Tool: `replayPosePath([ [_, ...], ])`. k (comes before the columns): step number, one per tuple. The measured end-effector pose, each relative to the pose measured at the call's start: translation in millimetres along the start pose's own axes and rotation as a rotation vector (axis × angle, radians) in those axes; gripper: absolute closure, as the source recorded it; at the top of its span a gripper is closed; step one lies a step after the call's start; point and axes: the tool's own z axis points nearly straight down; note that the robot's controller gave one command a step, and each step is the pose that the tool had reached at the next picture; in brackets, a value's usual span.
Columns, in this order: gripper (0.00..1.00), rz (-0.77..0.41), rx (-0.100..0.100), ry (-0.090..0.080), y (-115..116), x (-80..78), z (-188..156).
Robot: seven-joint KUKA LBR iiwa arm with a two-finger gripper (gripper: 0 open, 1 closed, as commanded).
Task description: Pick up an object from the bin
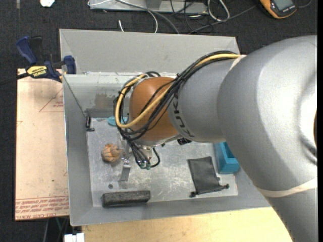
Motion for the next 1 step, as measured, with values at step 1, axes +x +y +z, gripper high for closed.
replayPosePath([
  [1, 0.00, 0.049, -0.005, 0.001, 5.2, -2.6, 1.7],
])
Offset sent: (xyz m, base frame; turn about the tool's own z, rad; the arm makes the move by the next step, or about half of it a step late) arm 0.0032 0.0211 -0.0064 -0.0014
